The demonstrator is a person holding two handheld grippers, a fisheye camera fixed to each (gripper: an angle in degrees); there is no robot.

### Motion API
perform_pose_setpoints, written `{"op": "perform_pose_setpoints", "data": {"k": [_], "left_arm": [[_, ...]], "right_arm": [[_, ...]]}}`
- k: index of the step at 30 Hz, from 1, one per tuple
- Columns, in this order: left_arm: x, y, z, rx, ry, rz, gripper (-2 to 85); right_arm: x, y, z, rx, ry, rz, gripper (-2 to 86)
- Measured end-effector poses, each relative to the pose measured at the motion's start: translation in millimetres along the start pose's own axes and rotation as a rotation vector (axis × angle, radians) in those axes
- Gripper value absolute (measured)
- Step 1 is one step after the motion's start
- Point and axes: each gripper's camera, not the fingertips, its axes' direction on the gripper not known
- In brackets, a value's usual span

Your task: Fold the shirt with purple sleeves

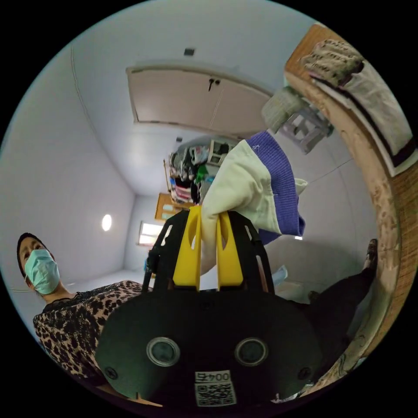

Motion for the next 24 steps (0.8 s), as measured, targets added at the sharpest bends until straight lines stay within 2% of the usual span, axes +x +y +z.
{"op": "perform_pose_setpoints", "data": {"k": [5, 11, 18, 24], "left_arm": [[-9.3, -149.1, 142.2, -0.178, 0.020, 0.017, 7.5], [-17.6, -274.5, 257.6, -0.302, 0.042, 0.017, 7.8], [-62.1, -380.4, 344.2, -0.432, 0.050, -0.068, 7.5], [-100.0, -490.8, 399.7, -0.510, 0.083, -0.133, 7.1]], "right_arm": [[58.0, -39.7, -165.6, 0.180, 0.019, 0.052, 6.0], [89.0, -72.0, -289.9, 0.298, 0.068, 0.076, 6.1], [145.3, -93.4, -351.0, 0.348, 0.148, 0.207, 6.1], [173.2, -171.6, -375.7, 0.320, 0.226, 0.265, 6.1]]}}
